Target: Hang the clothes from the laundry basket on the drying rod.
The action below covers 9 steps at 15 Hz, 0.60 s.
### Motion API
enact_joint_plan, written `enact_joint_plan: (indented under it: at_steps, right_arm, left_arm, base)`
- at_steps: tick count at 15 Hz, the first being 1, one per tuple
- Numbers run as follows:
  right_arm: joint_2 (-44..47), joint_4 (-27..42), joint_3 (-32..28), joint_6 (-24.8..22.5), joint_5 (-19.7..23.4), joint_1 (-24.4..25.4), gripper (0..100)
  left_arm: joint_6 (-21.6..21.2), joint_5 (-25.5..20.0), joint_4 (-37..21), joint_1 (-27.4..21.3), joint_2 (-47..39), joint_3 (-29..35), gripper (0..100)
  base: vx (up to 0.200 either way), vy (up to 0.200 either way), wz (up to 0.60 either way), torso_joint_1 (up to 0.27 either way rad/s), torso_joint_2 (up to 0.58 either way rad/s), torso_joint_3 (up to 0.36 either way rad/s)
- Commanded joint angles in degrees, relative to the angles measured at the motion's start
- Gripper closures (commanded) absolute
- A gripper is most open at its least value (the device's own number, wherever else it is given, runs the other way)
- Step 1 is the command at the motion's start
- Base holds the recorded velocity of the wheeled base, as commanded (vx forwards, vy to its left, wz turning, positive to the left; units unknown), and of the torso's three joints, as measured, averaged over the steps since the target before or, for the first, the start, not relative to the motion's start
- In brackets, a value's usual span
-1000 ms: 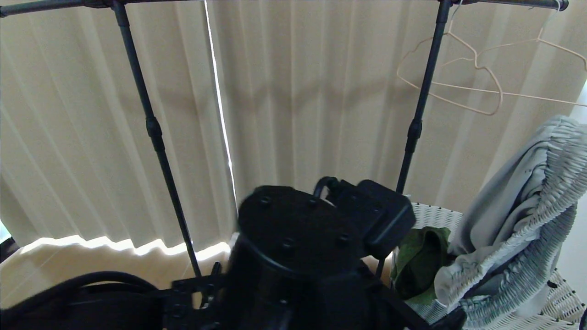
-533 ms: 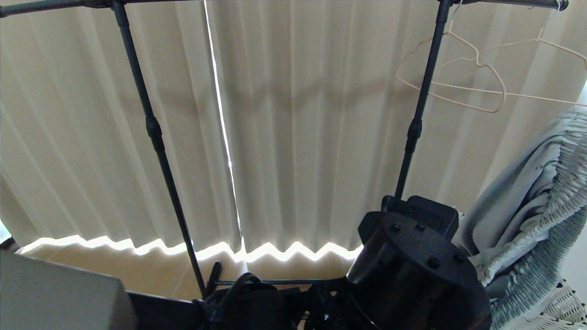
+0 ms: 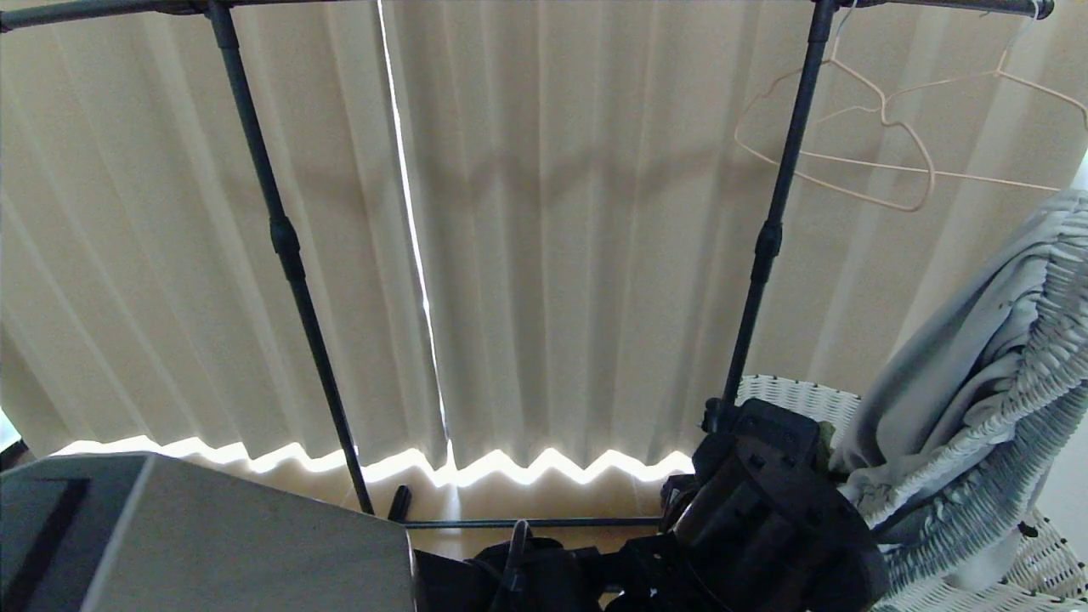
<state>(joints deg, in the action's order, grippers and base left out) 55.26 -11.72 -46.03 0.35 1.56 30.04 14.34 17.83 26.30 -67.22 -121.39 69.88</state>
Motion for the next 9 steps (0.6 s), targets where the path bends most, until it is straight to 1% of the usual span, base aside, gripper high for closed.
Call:
enact_joint_plan:
  at_steps: [1,4,5,6,8,9]
  right_arm:
    - [0.2,0.0,0.0,0.0,0.0,0.0,100]
    - [0.6,0.0,0.0,0.0,0.0,-0.1,100]
    - [1.7,0.1,0.3,0.0,-0.1,0.0,100]
    - [2.7,0.2,0.3,0.0,-0.1,0.0,100]
    - [5.1,0.3,0.0,0.0,-0.1,0.0,100]
    - [5.6,0.3,0.1,0.0,-0.1,0.0,100]
  left_arm:
    - [-0.1,0.0,0.2,0.1,0.9,-1.9,100]
    - [0.2,0.0,0.2,-0.1,2.1,-3.2,100]
    - [-0.2,1.7,2.9,-2.0,7.4,-9.1,100]
    - [-1.2,1.7,4.4,-2.1,11.7,-13.2,100]
    - [-1.9,1.5,4.4,-2.0,20.6,-18.5,100]
    - [-2.0,1.5,4.1,-1.8,23.0,-19.4,100]
  base:
    - [0.000,0.000,0.00,0.000,0.00,0.000]
    - [0.000,0.000,0.00,0.000,0.00,0.000]
    - [0.000,0.000,0.00,0.000,0.00,0.000]
    - [0.000,0.000,0.00,0.000,0.00,0.000]
    - [0.000,0.000,0.00,0.000,0.00,0.000]
    - [0.000,0.000,0.00,0.000,0.00,0.000]
